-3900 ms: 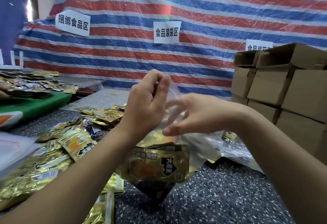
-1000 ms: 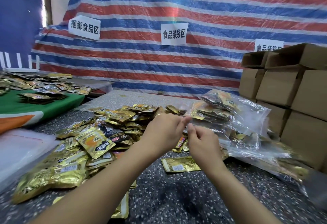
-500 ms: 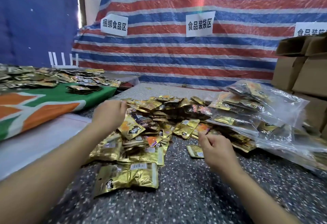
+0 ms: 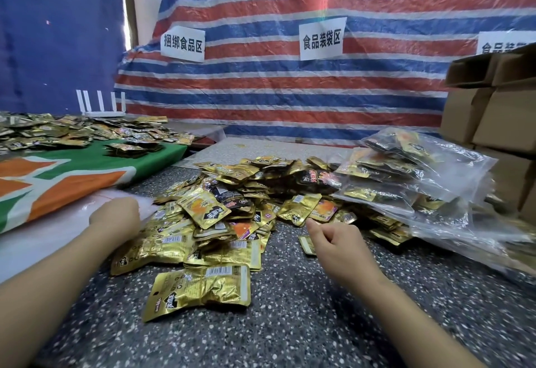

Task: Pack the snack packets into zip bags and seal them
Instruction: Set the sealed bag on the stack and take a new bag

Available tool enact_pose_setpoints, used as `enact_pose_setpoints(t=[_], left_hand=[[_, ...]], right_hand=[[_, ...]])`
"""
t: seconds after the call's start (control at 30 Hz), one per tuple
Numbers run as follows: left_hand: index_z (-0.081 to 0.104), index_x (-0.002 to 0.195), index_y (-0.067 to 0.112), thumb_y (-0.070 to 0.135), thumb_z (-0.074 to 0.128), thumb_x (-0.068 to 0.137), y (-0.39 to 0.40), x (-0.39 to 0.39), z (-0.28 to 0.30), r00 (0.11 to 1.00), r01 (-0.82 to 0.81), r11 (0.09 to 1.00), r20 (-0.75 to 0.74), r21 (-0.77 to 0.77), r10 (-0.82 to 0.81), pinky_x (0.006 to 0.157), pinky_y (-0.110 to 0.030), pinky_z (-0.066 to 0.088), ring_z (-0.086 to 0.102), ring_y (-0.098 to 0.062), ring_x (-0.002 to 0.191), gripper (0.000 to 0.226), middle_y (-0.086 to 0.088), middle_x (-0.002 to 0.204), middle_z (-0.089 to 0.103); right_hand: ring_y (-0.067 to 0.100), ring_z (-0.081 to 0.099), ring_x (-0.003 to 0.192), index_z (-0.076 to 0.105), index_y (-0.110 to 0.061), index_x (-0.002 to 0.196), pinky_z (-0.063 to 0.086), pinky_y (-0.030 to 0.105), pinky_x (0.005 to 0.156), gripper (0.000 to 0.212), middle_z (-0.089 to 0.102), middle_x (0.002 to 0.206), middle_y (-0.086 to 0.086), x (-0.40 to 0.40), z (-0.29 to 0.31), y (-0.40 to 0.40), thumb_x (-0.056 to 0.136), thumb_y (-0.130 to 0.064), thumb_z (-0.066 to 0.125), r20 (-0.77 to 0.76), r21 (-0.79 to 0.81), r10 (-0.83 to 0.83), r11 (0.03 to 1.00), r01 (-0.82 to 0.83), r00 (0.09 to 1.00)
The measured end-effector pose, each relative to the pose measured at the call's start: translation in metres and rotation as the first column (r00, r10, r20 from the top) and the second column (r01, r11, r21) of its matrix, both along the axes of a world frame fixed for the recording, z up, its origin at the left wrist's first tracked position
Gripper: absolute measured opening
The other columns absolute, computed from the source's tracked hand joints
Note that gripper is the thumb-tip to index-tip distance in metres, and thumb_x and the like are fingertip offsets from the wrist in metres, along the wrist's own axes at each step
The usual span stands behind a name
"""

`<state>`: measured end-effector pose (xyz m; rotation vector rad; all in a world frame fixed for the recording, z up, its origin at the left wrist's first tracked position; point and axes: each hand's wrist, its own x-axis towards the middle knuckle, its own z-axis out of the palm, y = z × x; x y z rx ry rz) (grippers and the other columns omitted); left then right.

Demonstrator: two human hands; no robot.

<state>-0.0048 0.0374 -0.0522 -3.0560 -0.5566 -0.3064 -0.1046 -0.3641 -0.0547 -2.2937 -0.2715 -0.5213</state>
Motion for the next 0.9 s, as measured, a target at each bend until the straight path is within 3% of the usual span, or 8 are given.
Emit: enact_pose_setpoints(t=[0.07, 0.23, 0.4, 0.5, 0.57, 0.63, 0.73, 0.9], left_hand=[[0.058, 0.076, 0.017, 0.019, 0.053, 0.092, -0.001, -0.002, -0.001, 1.000, 0.004, 1.000, 0.021, 0.013, -0.005, 0.057, -0.025, 0.046, 0.058, -0.017, 0.068, 0.017, 0.003, 0.071, 0.058], [0.063, 0.087, 0.014, 0.023, 0.050, 0.095, -0.007, -0.004, -0.002, 0.998, 0.018, 0.997, 0.055, 0.072, -0.022, 0.058, -0.024, 0.047, 0.056, -0.018, 0.067, 0.018, 0.002, 0.072, 0.057], [0.059, 0.084, 0.007, 0.013, 0.051, 0.091, -0.008, -0.010, 0.004, 0.961, -0.018, 1.000, 0.277, -0.021, 0.023, 0.055, -0.028, 0.041, 0.052, -0.028, 0.069, 0.012, -0.008, 0.076, 0.058], [0.058, 0.103, 0.005, 0.012, 0.048, 0.094, -0.020, -0.012, 0.013, 0.899, 0.071, 0.992, 0.438, -0.100, -0.020, 0.051, -0.030, 0.036, 0.052, -0.029, 0.062, 0.015, -0.015, 0.086, 0.065], [0.051, 0.095, 0.004, 0.016, 0.044, 0.099, -0.041, -0.014, 0.024, 0.838, 0.194, 0.969, 0.539, -0.152, -0.083, 0.050, -0.035, 0.041, 0.054, -0.030, 0.063, 0.014, -0.017, 0.080, 0.061], [0.047, 0.093, 0.006, 0.019, 0.042, 0.103, -0.071, -0.017, 0.037, 0.783, 0.348, 0.916, 0.599, -0.202, -0.165, 0.051, -0.040, 0.046, 0.056, -0.030, 0.063, 0.017, -0.014, 0.074, 0.058], [0.046, 0.093, 0.009, 0.019, 0.046, 0.101, -0.126, -0.027, 0.054, 0.714, 0.552, 0.778, 0.652, -0.301, -0.255, 0.048, -0.033, 0.037, 0.050, -0.020, 0.060, 0.013, -0.009, 0.076, 0.056], [0.046, 0.086, 0.014, 0.014, 0.049, 0.099, -0.227, -0.060, 0.045, 0.604, 0.795, 0.376, 0.680, -0.476, -0.416, 0.041, -0.017, 0.033, 0.037, -0.002, 0.051, 0.013, 0.002, 0.074, 0.051]], right_hand=[[0.007, 0.028, 0.037, 0.038, -0.023, 0.042, 0.020, 0.029, 0.047, 0.064, 0.036, 0.036, -0.012, 0.000, 0.000, 0.000, 0.101, -0.046, 0.046, -0.002, -0.002, -0.006, 1.000, 0.006, 1.000], [0.009, 0.029, 0.038, 0.031, -0.020, 0.048, 0.020, 0.030, 0.048, 0.061, 0.036, 0.037, -0.011, -0.001, 0.000, 0.000, 0.101, -0.047, 0.045, -0.001, -0.029, -0.023, 0.999, 0.023, 1.000], [0.007, 0.029, 0.037, 0.033, -0.021, 0.049, 0.021, 0.029, 0.047, 0.060, 0.036, 0.037, -0.012, -0.001, 0.000, 0.000, 0.101, -0.046, 0.045, -0.002, -0.039, -0.025, 0.999, 0.024, 1.000], [0.008, 0.028, 0.038, 0.034, -0.020, 0.050, 0.020, 0.029, 0.046, 0.059, 0.035, 0.038, -0.011, 0.000, 0.000, 0.001, 0.101, -0.045, 0.046, -0.004, -0.039, -0.031, 0.999, 0.031, 1.000], [0.007, 0.028, 0.038, 0.033, -0.021, 0.049, 0.019, 0.027, 0.045, 0.059, 0.034, 0.037, -0.011, 0.000, 0.001, 0.002, 0.102, -0.043, 0.048, -0.014, -0.017, -0.031, 0.999, 0.030, 0.999], [0.006, 0.029, 0.038, 0.036, -0.020, 0.047, 0.021, 0.025, 0.045, 0.060, 0.035, 0.038, -0.011, 0.001, 0.002, 0.002, 0.102, -0.040, 0.050, -0.045, 0.067, -0.023, 0.997, 0.026, 0.999], [0.013, 0.042, 0.039, 0.048, -0.014, 0.058, 0.034, 0.027, 0.050, 0.053, 0.044, 0.043, -0.002, -0.001, 0.007, 0.002, 0.102, -0.042, 0.049, -0.154, 0.291, 0.027, 0.957, 0.019, 0.988], [0.018, 0.051, 0.045, 0.056, -0.007, 0.074, 0.038, 0.027, 0.047, 0.057, 0.052, 0.051, 0.003, -0.003, 0.019, -0.004, 0.103, -0.052, 0.035, -0.347, 0.736, 0.252, 0.670, 0.095, 0.903]])
